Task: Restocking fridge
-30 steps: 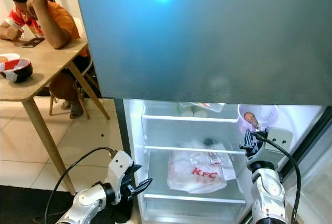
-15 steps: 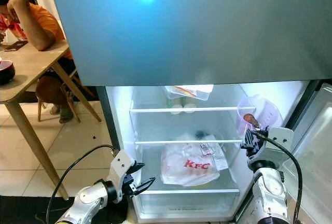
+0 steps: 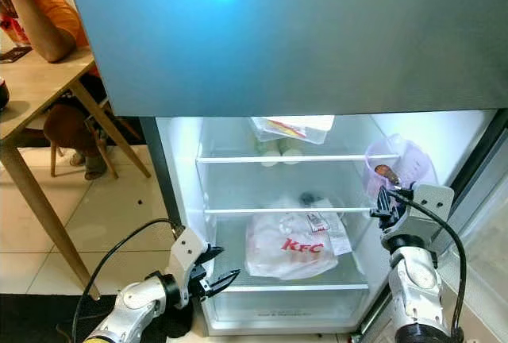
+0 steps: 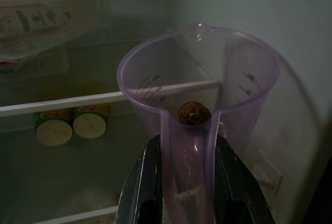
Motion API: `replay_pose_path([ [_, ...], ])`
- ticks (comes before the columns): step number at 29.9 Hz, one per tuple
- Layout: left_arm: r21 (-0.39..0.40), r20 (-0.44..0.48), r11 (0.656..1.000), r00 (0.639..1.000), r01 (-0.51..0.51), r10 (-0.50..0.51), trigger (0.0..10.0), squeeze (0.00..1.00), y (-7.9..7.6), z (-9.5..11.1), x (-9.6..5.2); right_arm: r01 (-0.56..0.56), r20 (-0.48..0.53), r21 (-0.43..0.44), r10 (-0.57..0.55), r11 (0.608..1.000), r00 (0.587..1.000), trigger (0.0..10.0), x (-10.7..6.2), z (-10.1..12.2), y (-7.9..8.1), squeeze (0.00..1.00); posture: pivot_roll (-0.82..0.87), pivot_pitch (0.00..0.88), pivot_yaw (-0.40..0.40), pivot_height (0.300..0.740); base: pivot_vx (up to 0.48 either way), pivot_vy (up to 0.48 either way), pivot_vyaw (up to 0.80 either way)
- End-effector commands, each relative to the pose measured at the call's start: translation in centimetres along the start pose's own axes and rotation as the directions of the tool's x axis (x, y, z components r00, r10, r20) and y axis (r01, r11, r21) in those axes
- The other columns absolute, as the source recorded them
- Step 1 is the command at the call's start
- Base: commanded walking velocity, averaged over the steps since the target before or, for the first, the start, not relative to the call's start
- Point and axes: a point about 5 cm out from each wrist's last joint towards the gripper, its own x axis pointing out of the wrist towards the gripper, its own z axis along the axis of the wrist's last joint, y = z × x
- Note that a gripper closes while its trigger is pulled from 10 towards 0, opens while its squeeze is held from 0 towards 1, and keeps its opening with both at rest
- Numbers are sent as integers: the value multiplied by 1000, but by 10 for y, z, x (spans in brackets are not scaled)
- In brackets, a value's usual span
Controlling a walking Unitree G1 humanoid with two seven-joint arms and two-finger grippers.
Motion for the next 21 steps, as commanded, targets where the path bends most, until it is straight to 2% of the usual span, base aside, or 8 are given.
replay_pose_path([
  [1, -15, -3, 1000, 1000, 9, -9, 10000, 0, -4, -2, 0, 15, 72, 8, -16, 1000, 997, 10000, 6, 20, -2, 0, -119, 0, 10, 609, 0, 0, 0],
  [5, -15, -3, 1000, 1000, 11, -11, 10000, 0, -4, -2, 0, 28, 105, 18, -29, 999, 994, 10000, 4, 26, -6, 0, -119, 0, 7, 609, 0, 0, 0],
  [7, -16, -3, 1000, 1000, 13, -13, 10000, 0, -4, -3, -1, 15, 160, 54, -23, 998, 987, 10000, 2, 35, -9, 0, -119, 0, 7, 609, 0, 0, 0],
  [16, -14, -4, 999, 999, 34, -34, 10000, 0, -5, -2, -2, -11, 205, 69, -3, 998, 979, 10000, 3, 53, -17, 0, -120, 5, 9, 609, 0, 0, 0],
  [21, 6, 11, 998, 998, 64, -64, 10000, 0, -3, 5, -1, -49, 237, 60, 33, 997, 971, 10000, 5, 70, -19, 0, -118, 8, 9, 609, 0, 0, 0],
])
